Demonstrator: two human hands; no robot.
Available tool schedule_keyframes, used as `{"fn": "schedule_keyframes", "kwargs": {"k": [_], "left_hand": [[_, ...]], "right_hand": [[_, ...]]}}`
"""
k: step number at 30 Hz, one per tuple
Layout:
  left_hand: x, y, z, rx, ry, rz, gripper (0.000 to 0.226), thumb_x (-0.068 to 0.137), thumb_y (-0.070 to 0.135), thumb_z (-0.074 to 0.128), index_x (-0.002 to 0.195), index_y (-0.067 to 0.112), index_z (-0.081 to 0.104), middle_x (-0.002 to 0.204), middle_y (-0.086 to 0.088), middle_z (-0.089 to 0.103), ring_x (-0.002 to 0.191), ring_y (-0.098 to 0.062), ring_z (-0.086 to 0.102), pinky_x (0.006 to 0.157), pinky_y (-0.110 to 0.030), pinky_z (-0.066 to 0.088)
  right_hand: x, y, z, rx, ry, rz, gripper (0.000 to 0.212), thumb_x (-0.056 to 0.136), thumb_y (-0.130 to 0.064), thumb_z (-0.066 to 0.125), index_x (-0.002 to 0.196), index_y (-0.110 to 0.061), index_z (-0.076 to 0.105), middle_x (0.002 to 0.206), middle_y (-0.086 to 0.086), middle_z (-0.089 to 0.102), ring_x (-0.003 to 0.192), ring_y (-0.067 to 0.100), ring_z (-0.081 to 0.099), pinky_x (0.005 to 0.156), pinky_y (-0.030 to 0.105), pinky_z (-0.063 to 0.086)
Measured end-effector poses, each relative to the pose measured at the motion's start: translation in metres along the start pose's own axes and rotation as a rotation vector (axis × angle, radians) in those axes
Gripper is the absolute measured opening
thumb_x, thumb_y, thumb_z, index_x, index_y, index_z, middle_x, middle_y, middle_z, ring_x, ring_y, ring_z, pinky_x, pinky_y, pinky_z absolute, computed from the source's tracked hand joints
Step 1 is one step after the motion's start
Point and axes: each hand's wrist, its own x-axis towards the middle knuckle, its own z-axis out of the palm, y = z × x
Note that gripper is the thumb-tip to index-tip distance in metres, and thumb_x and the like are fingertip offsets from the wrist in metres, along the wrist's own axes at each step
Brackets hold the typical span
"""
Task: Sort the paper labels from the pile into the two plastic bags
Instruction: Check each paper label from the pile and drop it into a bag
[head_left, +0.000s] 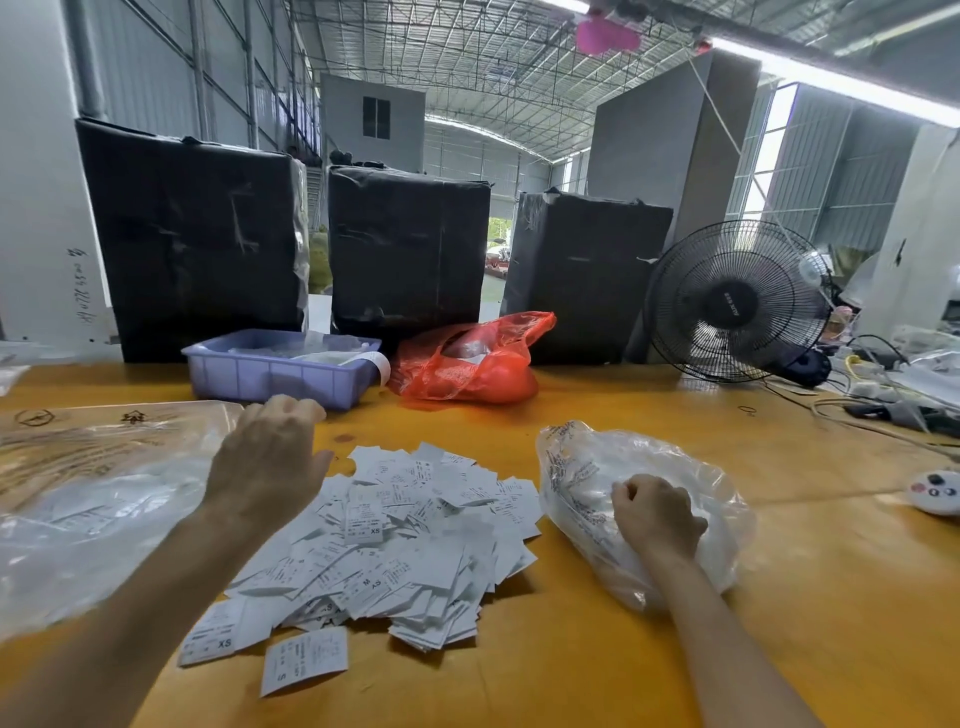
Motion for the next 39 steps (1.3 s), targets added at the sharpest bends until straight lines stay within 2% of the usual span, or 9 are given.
{"fn": "schedule_keyframes", "kwargs": {"k": [4, 7, 11, 17, 21, 25, 31, 35, 39], "left_hand": [[-0.004, 0.006, 0.007, -0.005, -0.024, 0.059, 0.043, 0.086, 0.027, 0.066, 0.125, 0.011, 0.055, 0.118, -0.008, 0.058, 0.108, -0.027, 0.051, 0.091, -0.034, 0.042], [-0.006, 0.008, 0.010, -0.020, -0.011, 0.091, 0.041, 0.087, 0.029, 0.066, 0.123, 0.014, 0.056, 0.117, -0.005, 0.058, 0.108, -0.024, 0.051, 0.091, -0.032, 0.043], [-0.005, 0.010, 0.014, -0.021, -0.005, 0.118, 0.041, 0.088, 0.029, 0.065, 0.125, 0.014, 0.056, 0.118, -0.003, 0.058, 0.110, -0.022, 0.051, 0.091, -0.030, 0.044], [-0.008, 0.012, 0.021, -0.024, -0.038, 0.133, 0.039, 0.090, 0.030, 0.061, 0.126, 0.017, 0.054, 0.120, -0.001, 0.057, 0.113, -0.021, 0.050, 0.091, -0.031, 0.045], [-0.010, 0.017, 0.022, -0.086, -0.046, 0.184, 0.040, 0.090, 0.029, 0.062, 0.127, 0.016, 0.055, 0.125, -0.001, 0.058, 0.116, -0.020, 0.050, 0.093, -0.027, 0.041], [-0.014, 0.031, 0.020, -0.361, -0.040, 0.331, 0.040, 0.085, 0.026, 0.070, 0.122, 0.015, 0.059, 0.121, 0.000, 0.063, 0.109, -0.014, 0.056, 0.086, -0.021, 0.043], [-0.019, 0.045, 0.015, -1.093, -0.512, 0.137, 0.092, 0.050, 0.076, 0.070, 0.129, 0.039, 0.043, 0.118, 0.015, 0.058, 0.104, 0.003, 0.060, 0.075, -0.013, 0.051], [-0.024, 0.041, 0.021, -1.106, -0.738, 0.096, 0.070, 0.066, 0.027, 0.083, 0.129, 0.023, 0.051, 0.114, -0.005, 0.064, 0.094, -0.012, 0.068, 0.078, -0.022, 0.055], [-0.025, 0.038, 0.027, -1.072, -0.668, 0.028, 0.040, 0.066, 0.006, 0.083, 0.103, 0.008, 0.067, 0.089, -0.022, 0.065, 0.081, -0.029, 0.065, 0.083, -0.036, 0.054]], "right_hand": [[0.001, -0.007, 0.002, -0.122, -0.162, 0.091, 0.043, 0.079, -0.066, 0.058, 0.097, -0.029, 0.067, 0.113, 0.003, 0.059, 0.113, 0.030, 0.044, 0.074, 0.034, 0.024], [0.005, -0.012, -0.001, 0.097, -0.174, 0.178, 0.021, 0.075, -0.046, 0.071, 0.069, -0.026, 0.066, 0.090, -0.001, 0.067, 0.106, 0.029, 0.050, 0.072, 0.034, 0.023], [0.012, -0.008, -0.005, 0.265, -0.168, 0.239, 0.036, 0.085, -0.019, 0.058, 0.050, -0.015, 0.052, 0.053, 0.002, 0.053, 0.062, 0.022, 0.051, 0.068, 0.032, 0.027], [0.012, -0.007, -0.020, 0.267, -0.030, 0.097, 0.042, 0.082, 0.000, 0.053, 0.046, -0.010, 0.034, 0.044, 0.002, 0.029, 0.043, 0.016, 0.026, 0.049, 0.026, 0.025], [0.001, -0.028, -0.035, 0.557, 0.023, -0.015, 0.025, 0.077, 0.004, 0.064, 0.053, 0.003, 0.061, 0.052, 0.018, 0.058, 0.047, 0.029, 0.051, 0.051, 0.030, 0.047], [-0.028, -0.066, -0.051, 1.253, -0.523, 0.058, 0.005, 0.071, -0.007, 0.075, 0.074, -0.003, 0.074, 0.075, 0.015, 0.072, 0.066, 0.020, 0.067, 0.054, 0.023, 0.053], [-0.073, -0.102, -0.039, 1.216, -1.023, -0.154, 0.019, 0.076, -0.022, 0.069, 0.084, -0.005, 0.066, 0.058, -0.001, 0.059, 0.051, 0.008, 0.052, 0.053, 0.020, 0.046], [-0.087, -0.107, -0.036, 0.980, -1.072, -0.350, 0.012, 0.081, -0.016, 0.071, 0.075, -0.006, 0.067, 0.055, 0.000, 0.058, 0.049, 0.009, 0.051, 0.052, 0.020, 0.044], [-0.092, -0.111, -0.028, 1.040, -0.942, -0.218, 0.021, 0.077, -0.022, 0.073, 0.079, -0.002, 0.067, 0.057, 0.004, 0.061, 0.051, 0.011, 0.055, 0.055, 0.021, 0.047]]}}
